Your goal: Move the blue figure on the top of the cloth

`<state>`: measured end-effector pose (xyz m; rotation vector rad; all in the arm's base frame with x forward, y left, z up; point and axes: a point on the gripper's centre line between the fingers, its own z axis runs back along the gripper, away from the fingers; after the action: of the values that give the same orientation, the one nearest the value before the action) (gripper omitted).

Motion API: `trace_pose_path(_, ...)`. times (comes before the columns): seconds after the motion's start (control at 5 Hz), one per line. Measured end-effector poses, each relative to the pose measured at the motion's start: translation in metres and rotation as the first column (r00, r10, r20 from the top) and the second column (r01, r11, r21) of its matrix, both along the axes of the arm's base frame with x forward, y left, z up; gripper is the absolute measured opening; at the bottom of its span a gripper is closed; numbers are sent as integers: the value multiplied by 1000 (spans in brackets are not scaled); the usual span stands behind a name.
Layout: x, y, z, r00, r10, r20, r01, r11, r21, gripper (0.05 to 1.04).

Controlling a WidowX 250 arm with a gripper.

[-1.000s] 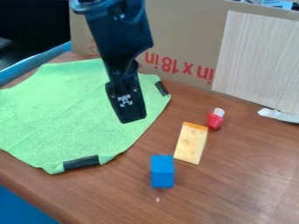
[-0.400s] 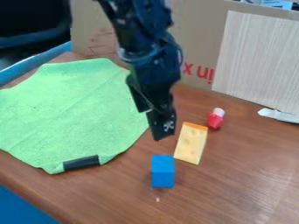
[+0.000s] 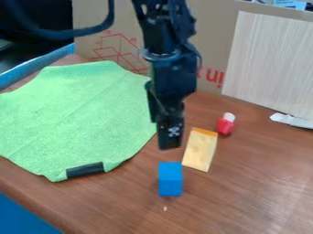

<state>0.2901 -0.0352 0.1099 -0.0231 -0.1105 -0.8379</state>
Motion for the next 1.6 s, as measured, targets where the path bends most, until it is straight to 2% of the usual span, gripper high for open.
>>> trace_pose_path(0.2, -6, -1, -9, 993, -79, -87, 75, 996, -55, 999)
trace_pose_path(0.6, -15, -4, -24, 986, -148, -83, 143, 988, -64, 999)
trace_pose_path(0.8, -22, -7, -35, 982, -180, -63, 178, 983, -49, 999)
trace_pose_path(1.2, -18, -13, -35, 981, -194, -3, 193, 979, -69, 999)
trace_pose_path(1.6, -16, -21, -36, 977, -214, 18, 215, 974, -72, 999)
